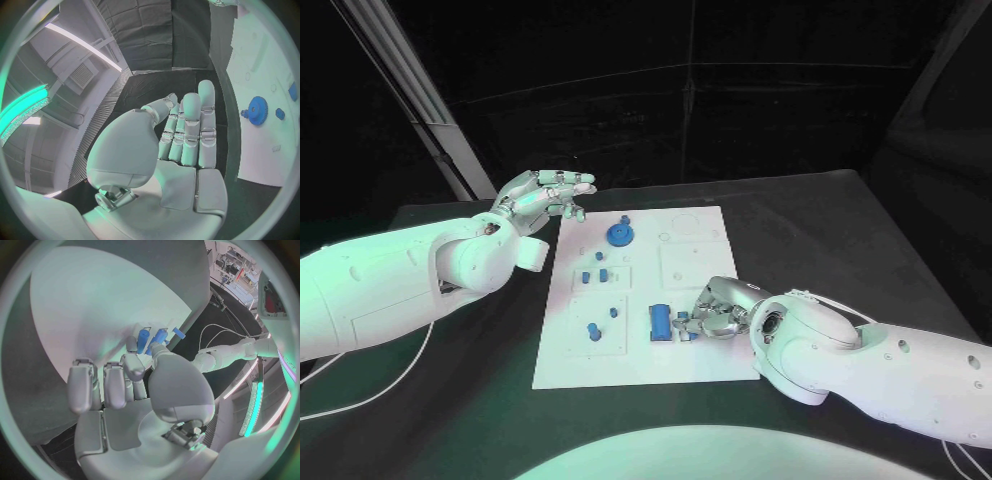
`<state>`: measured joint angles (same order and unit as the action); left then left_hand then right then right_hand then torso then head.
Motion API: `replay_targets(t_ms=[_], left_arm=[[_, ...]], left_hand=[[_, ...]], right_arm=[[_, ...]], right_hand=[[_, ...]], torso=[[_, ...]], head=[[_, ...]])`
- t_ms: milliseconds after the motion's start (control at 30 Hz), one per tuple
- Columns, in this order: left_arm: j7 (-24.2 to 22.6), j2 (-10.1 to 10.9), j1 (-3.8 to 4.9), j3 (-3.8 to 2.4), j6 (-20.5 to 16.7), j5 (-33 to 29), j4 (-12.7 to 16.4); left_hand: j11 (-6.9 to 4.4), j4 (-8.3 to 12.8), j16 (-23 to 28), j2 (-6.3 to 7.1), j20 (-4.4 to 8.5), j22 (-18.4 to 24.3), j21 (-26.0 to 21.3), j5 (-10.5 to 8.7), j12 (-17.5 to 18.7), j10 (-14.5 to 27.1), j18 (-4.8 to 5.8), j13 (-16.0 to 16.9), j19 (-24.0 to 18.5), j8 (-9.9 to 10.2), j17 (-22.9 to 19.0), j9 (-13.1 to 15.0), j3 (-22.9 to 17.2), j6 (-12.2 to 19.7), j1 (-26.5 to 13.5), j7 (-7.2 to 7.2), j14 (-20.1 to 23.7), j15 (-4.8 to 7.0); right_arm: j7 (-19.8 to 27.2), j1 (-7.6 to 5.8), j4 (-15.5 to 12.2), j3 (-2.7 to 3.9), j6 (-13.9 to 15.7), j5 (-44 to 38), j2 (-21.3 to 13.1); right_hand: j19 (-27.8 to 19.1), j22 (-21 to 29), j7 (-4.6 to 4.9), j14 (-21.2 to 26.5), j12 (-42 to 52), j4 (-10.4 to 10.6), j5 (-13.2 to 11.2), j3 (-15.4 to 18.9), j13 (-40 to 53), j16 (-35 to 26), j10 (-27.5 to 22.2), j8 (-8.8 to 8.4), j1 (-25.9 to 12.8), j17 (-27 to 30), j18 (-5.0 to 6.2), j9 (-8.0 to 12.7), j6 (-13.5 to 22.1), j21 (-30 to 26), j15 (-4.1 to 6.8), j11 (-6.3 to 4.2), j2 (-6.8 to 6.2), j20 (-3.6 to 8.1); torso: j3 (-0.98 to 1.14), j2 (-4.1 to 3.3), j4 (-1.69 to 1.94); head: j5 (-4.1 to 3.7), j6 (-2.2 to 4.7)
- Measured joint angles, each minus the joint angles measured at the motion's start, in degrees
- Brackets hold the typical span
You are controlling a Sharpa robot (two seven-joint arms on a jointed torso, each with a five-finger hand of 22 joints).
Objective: Assemble the parts on the task board
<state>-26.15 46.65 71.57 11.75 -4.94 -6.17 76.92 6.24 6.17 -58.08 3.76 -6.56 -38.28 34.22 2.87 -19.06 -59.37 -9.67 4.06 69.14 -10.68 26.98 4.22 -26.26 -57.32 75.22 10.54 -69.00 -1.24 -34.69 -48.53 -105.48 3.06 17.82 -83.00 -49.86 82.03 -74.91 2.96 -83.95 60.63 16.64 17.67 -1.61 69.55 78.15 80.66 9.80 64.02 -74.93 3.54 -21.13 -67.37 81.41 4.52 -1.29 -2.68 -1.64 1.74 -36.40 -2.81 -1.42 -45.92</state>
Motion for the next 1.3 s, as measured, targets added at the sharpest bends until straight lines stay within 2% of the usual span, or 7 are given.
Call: replay_targets(t_ms=[500, 733, 867, 900, 1000, 1100, 1300], left_arm=[[0.03, 0.03, 0.00, 0.00, 0.00, 0.00, -0.01], [0.04, 0.04, 0.00, 0.00, 0.00, 0.00, -0.03], [0.04, 0.04, 0.00, 0.00, 0.00, 0.00, -0.06], [0.04, 0.04, 0.00, 0.00, 0.00, 0.00, -0.07], [0.04, 0.03, 0.00, 0.00, 0.00, 0.00, -0.09], [0.05, 0.02, 0.00, 0.00, 0.00, 0.00, -0.13], [0.08, -0.03, 0.00, 0.00, 0.00, 0.00, -0.20]], left_hand=[[0.00, 0.00, 0.00, 0.00, 0.00, 0.02, 0.00, 0.00, -0.21, 0.00, 0.00, 0.00, 0.00, 0.00, -0.04, 0.00, 0.00, 0.00, 0.00, 0.00, 0.00, 0.00], [0.00, 0.00, 0.00, 0.00, 0.00, 0.05, 0.00, 0.00, -0.26, 0.00, 0.00, 0.00, 0.00, 0.00, -0.10, 0.00, 0.00, 0.00, 0.00, 0.00, 0.00, 0.00], [0.00, 0.00, 0.00, 0.00, 0.00, 0.04, 0.00, 0.00, -0.26, 0.00, 0.00, 0.01, 0.00, 0.00, -0.10, 0.01, 0.00, 0.00, 0.00, 0.00, 0.00, 0.00], [0.00, 0.00, 0.00, 0.00, 0.00, 0.04, 0.00, 0.00, -0.26, 0.00, 0.00, 0.00, 0.00, 0.00, -0.10, 0.00, 0.00, 0.00, 0.00, 0.00, 0.00, 0.00], [0.00, 0.00, 0.00, 0.00, 0.00, 0.04, 0.00, 0.00, -0.26, 0.00, 0.00, 0.01, 0.00, 0.00, -0.10, 0.01, 0.00, 0.00, 0.00, 0.00, 0.00, 0.00], [0.00, 0.00, 0.00, 0.00, 0.00, 0.04, 0.00, 0.00, -0.26, 0.00, 0.00, 0.01, 0.00, 0.00, -0.09, 0.01, 0.00, 0.00, 0.00, 0.00, 0.00, 0.00], [0.00, 0.00, 0.00, 0.00, 0.00, 0.04, 0.00, 0.00, -0.26, 0.00, 0.00, -0.04, 0.00, 0.00, -0.09, 0.01, 0.00, 0.00, 0.00, 0.00, 0.00, 0.00]], right_arm=[[0.04, 0.02, -0.98, -0.03, -0.48, -0.97, -0.60], [0.13, 0.02, -1.52, -0.03, -0.42, -1.78, -1.47], [0.32, 0.02, -1.62, -0.02, -0.68, -2.04, -1.93], [0.47, 0.02, -1.71, -0.02, -0.89, -2.06, -2.06], [0.98, 0.02, -1.95, -0.02, -1.49, -2.06, -2.26], [1.58, 0.02, -2.17, -0.02, -2.13, -2.03, -2.41], [2.40, 0.02, -2.21, -0.02, -2.80, -1.93, -2.56]], right_hand=[[0.41, 0.00, -0.51, 0.00, 2.31, 0.10, -0.17, 3.71, 1.82, 0.72, 1.24, 1.00, -2.54, 0.01, 0.00, -0.81, -0.51, 0.68, 0.42, -0.45, 2.57, 0.41], [0.41, 0.00, -0.51, 0.00, 2.31, -0.15, -0.71, 4.77, 1.87, 0.72, 1.24, 1.00, -2.81, 0.01, 0.00, -0.90, -0.51, 0.68, 0.42, -0.45, 2.39, 0.41], [0.41, 0.00, -0.48, 0.00, 1.58, -0.67, -4.25, 6.37, 1.61, 0.69, 1.24, 1.00, -0.77, 0.01, 0.00, -1.07, -0.48, 0.63, 0.41, -0.45, 0.88, 0.41], [0.38, 0.00, -0.27, 0.00, 1.19, -0.97, -5.67, 6.71, 1.41, 0.38, 1.24, 1.00, 0.36, 0.01, 0.00, -1.17, -0.26, 0.36, 0.42, -0.45, 0.67, 0.38], [0.08, 0.00, 0.01, 0.00, 0.54, -1.11, -7.88, 7.82, 1.10, 0.16, 0.92, 1.00, 1.85, 0.01, 0.00, -1.21, 0.01, 0.11, 0.41, -0.13, -0.08, 0.09], [0.09, 0.01, -0.17, 0.00, 0.53, -0.76, -8.99, 8.40, 1.05, 0.00, 0.92, 1.00, 2.18, 0.01, 0.00, -1.23, 0.20, -0.04, 0.41, -0.13, -0.16, 0.09], [0.09, 0.01, -0.05, 0.00, 0.53, -0.23, -9.49, 8.93, 1.05, 0.00, 0.92, 1.00, 2.18, 0.01, 0.00, -1.30, 0.33, -0.04, 0.41, -0.13, -0.16, 0.09]], torso=[[0.03, 0.06, -0.03], [0.04, 0.09, -0.05], [0.03, 0.10, -0.06], [0.03, 0.10, -0.06], [0.03, 0.10, -0.06], [0.03, 0.10, -0.06], [0.01, 0.08, -0.06]], head=[[-0.01, 0.04], [0.09, 0.04], [0.07, 0.08], [0.04, 0.08], [-0.02, 0.13], [-0.06, 0.14], [-0.14, 0.17]])
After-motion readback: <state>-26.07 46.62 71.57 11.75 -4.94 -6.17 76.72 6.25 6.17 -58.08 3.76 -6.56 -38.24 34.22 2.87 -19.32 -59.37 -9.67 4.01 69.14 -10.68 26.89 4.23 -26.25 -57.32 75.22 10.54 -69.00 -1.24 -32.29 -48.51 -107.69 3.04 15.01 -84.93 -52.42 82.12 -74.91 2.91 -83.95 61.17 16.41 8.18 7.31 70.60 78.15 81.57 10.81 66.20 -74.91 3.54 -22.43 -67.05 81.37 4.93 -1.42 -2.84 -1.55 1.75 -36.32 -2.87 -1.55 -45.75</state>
